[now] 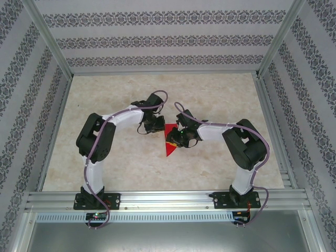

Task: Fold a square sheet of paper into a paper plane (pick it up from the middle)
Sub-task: Third fold the triangle at the center of the table.

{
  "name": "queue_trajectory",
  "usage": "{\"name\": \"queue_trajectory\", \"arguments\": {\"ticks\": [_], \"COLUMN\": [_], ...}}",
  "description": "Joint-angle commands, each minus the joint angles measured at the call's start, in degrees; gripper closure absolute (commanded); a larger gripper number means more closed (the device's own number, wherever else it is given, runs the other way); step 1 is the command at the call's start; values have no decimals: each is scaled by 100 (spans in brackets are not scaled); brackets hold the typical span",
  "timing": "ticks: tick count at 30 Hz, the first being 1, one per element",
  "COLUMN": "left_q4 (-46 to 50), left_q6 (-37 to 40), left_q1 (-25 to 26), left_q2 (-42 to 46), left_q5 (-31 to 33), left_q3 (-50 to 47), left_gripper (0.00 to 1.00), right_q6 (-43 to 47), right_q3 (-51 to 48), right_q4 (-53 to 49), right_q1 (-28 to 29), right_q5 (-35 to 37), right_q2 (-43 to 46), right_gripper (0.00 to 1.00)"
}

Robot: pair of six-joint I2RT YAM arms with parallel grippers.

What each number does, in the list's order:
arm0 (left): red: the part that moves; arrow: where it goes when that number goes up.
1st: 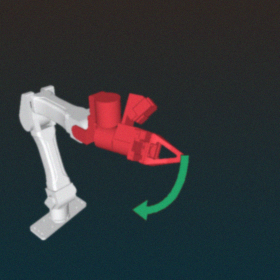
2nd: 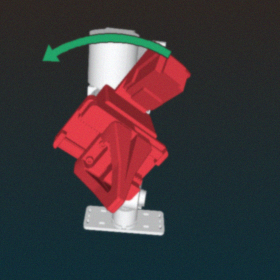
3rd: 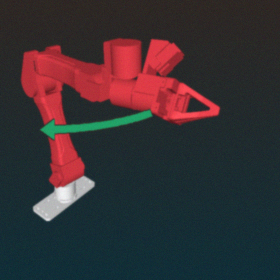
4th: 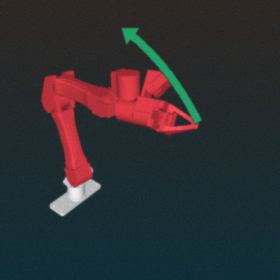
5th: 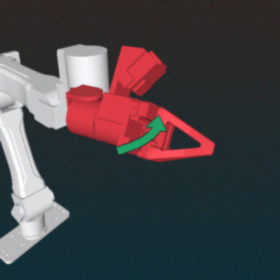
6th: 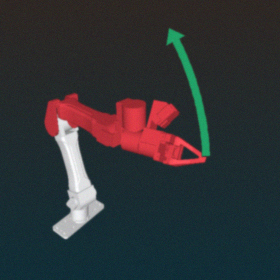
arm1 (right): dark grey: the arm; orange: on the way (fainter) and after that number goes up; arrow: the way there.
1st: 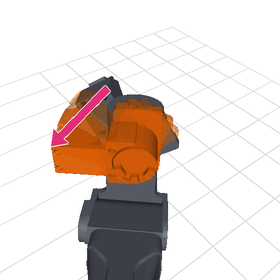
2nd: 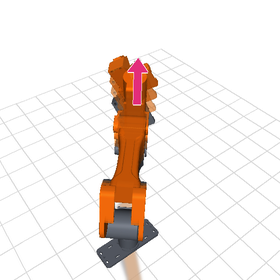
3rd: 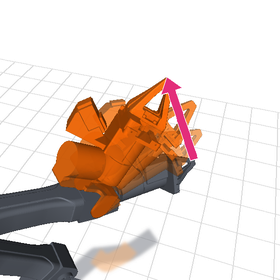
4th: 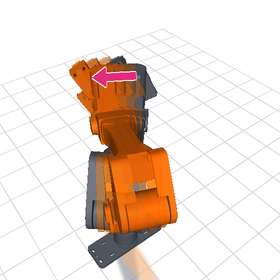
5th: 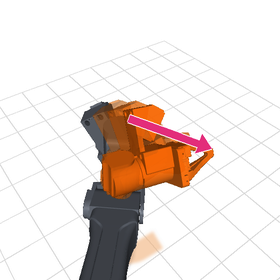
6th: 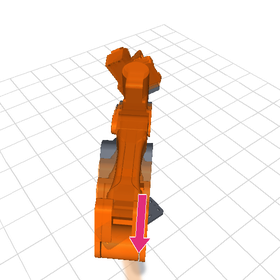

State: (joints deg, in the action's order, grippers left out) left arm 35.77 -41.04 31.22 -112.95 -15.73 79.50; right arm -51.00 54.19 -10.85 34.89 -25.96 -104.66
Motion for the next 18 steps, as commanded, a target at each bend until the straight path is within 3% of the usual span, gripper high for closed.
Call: {"name": "queue_trajectory", "arguments": {"ticks": [1,12,18], "left_q4": [112,-779,-1376], "left_q6": [-222,-453,-810], "left_q1": [-324,-525,-400], "left_q2": [483,1314,1652], "left_q5": [286,-632,-1164], "left_q3": [-293,-1360,-1958], "left_gripper": [86,86,87], "right_q6": [47,57,64], "right_q3": [-10,-139,-257], "right_q4": [-188,-115,-22], "right_q1": [26,-10,-55], "right_q5": [214,207,178], "right_q2": [-195,-44,34], "right_gripper": [69,59,69]}}
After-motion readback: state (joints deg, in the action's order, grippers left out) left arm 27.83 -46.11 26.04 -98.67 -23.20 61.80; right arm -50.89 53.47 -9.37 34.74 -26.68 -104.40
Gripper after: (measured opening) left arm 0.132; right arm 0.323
